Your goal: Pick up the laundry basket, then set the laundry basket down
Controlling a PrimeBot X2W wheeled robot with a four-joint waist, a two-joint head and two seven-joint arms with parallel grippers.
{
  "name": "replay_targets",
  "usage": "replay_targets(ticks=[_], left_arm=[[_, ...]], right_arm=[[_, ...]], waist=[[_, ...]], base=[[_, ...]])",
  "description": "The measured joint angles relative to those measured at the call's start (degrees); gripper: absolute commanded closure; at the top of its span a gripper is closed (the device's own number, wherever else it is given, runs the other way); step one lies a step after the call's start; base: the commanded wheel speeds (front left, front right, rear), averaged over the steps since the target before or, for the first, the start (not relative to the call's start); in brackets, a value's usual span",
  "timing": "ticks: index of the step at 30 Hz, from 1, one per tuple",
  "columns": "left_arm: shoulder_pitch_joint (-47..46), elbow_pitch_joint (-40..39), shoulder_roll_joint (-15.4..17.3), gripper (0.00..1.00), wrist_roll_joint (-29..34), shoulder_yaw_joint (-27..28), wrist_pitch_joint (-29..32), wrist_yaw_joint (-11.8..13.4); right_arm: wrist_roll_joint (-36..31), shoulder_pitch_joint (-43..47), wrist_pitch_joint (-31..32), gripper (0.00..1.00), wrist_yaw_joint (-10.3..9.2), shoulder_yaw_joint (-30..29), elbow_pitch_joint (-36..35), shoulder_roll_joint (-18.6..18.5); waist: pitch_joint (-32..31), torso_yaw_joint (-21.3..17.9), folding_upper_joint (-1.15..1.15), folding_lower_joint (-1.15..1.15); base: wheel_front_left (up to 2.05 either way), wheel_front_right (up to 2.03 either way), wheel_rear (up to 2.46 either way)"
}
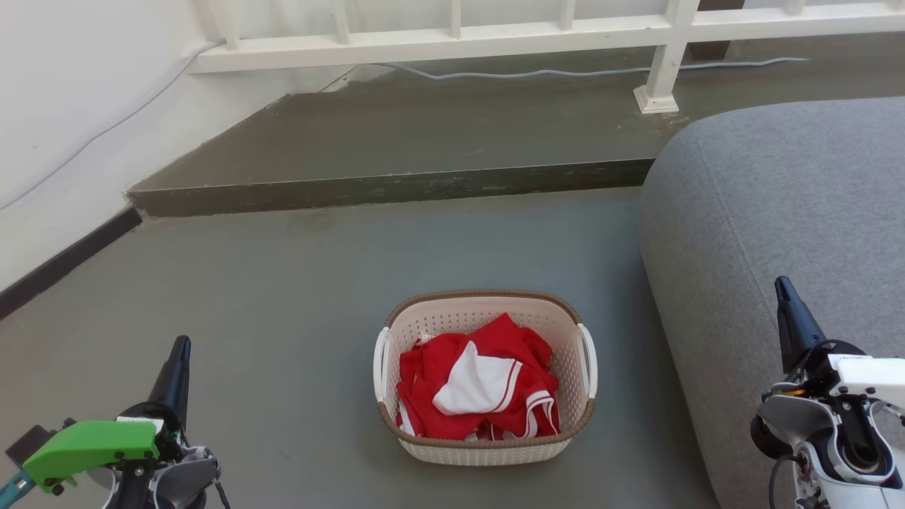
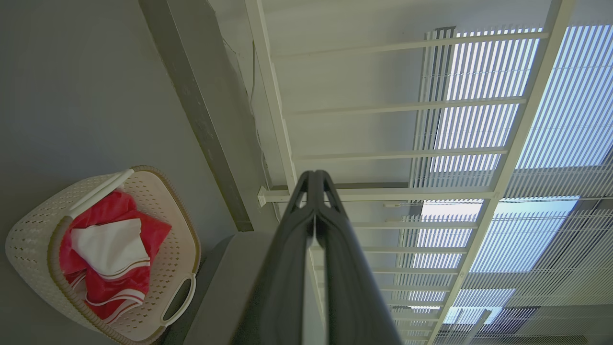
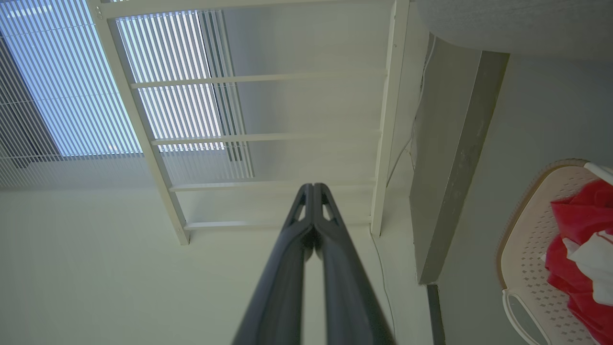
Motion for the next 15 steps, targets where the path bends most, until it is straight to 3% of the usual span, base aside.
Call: replay_targets(ticks=[15], left_arm=[[0.00,0.00,0.00,1.00,0.00,0.01,0.01,0.00]], right_arm=[[0.00,0.00,0.00,1.00,0.00,0.01,0.00,0.00]], waist=[[0.00,0.00,0.00,0.00]], base=[[0.00,0.00,0.00]])
